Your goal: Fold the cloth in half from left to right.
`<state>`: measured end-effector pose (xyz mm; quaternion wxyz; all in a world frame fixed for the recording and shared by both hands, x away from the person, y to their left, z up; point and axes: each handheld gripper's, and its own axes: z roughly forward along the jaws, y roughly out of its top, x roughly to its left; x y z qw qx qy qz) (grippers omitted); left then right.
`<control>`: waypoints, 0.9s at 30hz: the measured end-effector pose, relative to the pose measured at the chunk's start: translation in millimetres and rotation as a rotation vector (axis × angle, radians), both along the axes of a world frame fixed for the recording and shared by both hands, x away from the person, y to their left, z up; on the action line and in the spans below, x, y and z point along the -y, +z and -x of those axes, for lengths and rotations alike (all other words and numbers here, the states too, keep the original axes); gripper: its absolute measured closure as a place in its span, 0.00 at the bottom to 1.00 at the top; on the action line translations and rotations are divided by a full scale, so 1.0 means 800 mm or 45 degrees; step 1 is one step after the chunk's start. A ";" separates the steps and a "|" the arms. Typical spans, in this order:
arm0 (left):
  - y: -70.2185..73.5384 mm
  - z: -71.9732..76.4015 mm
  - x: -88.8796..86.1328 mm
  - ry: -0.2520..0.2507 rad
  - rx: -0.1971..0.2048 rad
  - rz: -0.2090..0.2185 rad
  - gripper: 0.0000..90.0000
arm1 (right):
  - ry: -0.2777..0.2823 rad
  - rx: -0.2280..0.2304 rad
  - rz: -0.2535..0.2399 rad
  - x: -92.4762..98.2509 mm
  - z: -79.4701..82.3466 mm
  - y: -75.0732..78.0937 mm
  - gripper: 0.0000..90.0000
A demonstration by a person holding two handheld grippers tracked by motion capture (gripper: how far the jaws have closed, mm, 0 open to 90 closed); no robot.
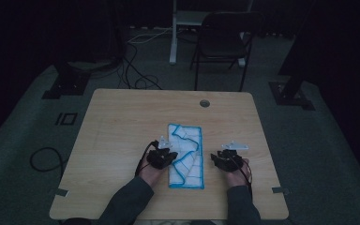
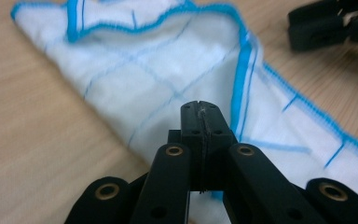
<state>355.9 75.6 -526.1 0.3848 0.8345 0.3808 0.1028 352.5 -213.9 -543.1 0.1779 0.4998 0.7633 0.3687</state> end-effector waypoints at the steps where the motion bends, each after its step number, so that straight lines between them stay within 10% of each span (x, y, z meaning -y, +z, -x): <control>1: 0.000 0.000 0.000 0.000 0.000 0.000 1.00 | 0.000 0.000 0.000 0.000 0.000 0.000 0.69; 27: -0.004 0.068 0.060 -0.326 0.016 0.025 0.94 | 0.006 0.016 -0.006 -0.001 0.003 0.003 0.68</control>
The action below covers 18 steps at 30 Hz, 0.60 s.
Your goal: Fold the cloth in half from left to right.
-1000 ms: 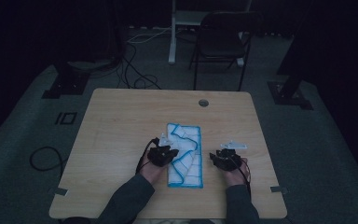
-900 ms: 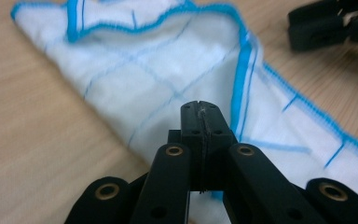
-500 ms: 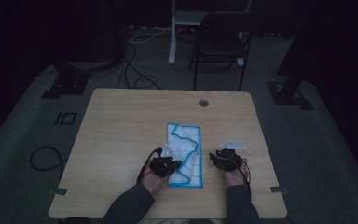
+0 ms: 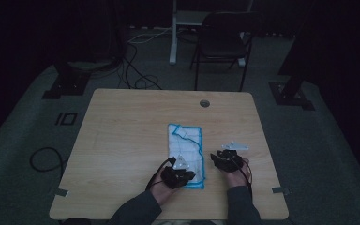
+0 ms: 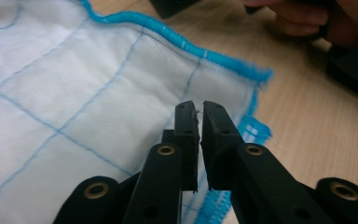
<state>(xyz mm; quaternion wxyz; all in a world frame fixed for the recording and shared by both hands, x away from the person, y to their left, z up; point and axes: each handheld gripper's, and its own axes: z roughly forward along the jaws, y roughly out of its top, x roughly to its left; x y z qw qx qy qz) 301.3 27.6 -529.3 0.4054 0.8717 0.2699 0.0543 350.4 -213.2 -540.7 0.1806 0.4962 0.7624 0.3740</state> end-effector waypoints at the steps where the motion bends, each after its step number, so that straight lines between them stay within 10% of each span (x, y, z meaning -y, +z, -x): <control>1: 0.000 0.002 -0.001 0.005 0.000 0.005 0.94 | 0.000 0.001 -0.002 0.000 0.000 0.000 0.68; 10: 0.003 0.016 -0.045 0.074 0.031 -0.023 0.91 | 0.008 0.007 -0.005 0.000 0.002 0.002 0.68; 18: 0.002 0.039 -0.057 -0.005 0.083 -0.087 0.82 | 0.038 0.015 -0.007 -0.008 0.009 0.006 0.67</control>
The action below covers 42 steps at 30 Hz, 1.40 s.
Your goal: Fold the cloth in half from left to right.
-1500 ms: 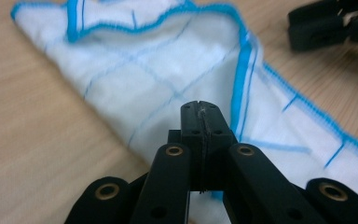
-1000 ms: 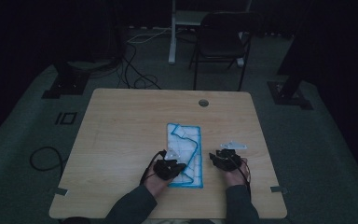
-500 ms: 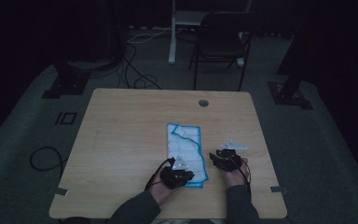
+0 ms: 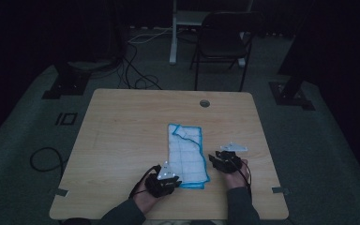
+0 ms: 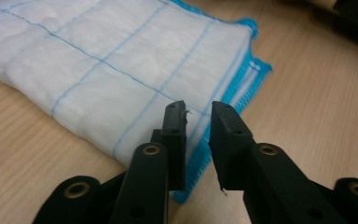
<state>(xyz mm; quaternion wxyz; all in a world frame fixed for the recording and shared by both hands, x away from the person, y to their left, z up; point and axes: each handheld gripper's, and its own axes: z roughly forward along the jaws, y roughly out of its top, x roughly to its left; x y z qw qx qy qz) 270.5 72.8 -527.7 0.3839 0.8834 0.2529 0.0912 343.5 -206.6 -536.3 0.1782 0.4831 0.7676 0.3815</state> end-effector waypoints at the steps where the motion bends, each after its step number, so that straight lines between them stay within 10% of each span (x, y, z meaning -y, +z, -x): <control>1: -0.001 0.001 0.001 -0.007 0.011 -0.017 0.82 | 0.005 0.001 -0.001 -0.001 0.001 0.001 0.67; 8: -0.009 0.002 0.005 0.006 0.046 -0.098 0.90 | 0.055 0.018 -0.022 -0.008 0.021 0.009 0.65; 17: -0.009 0.000 -0.005 0.055 0.009 -0.031 1.00 | 0.139 0.008 -0.033 -0.029 0.062 0.008 0.57; 30: -0.006 0.006 -0.010 0.044 0.033 -0.016 1.00 | 0.215 0.016 0.113 -0.049 0.096 -0.001 0.46; 42: -0.015 0.000 0.028 -0.028 0.097 -0.063 0.80 | 0.235 -0.002 0.131 -0.046 0.103 -0.004 0.45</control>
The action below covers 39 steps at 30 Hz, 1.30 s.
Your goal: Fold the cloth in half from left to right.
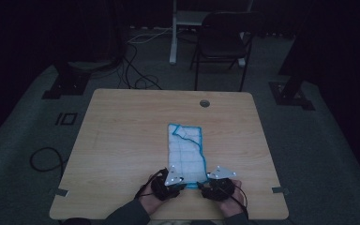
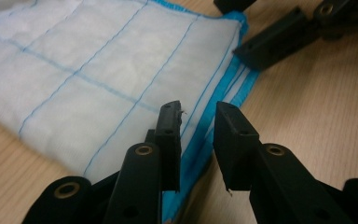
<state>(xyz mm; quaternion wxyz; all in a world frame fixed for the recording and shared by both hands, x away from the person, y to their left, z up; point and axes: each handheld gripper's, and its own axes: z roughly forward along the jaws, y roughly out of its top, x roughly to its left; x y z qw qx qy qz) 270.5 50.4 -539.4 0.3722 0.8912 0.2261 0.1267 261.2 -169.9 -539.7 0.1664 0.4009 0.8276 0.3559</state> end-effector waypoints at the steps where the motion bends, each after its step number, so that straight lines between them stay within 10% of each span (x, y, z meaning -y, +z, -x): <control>1: -0.001 -0.001 0.002 -0.003 0.006 -0.014 0.82 | -0.002 -0.002 0.008 0.000 0.000 -0.001 0.45; 6: 0.004 -0.002 -0.002 -0.001 0.010 -0.034 1.00 | -0.007 -0.008 0.037 0.000 0.000 -0.002 0.46; 23: 0.001 0.008 -0.035 0.040 -0.035 0.005 0.97 | 0.005 0.025 -0.013 0.006 -0.002 0.007 0.47; 39: -0.007 0.007 -0.044 0.047 -0.070 0.096 0.94 | -0.003 0.156 -0.078 -0.009 -0.053 0.031 0.60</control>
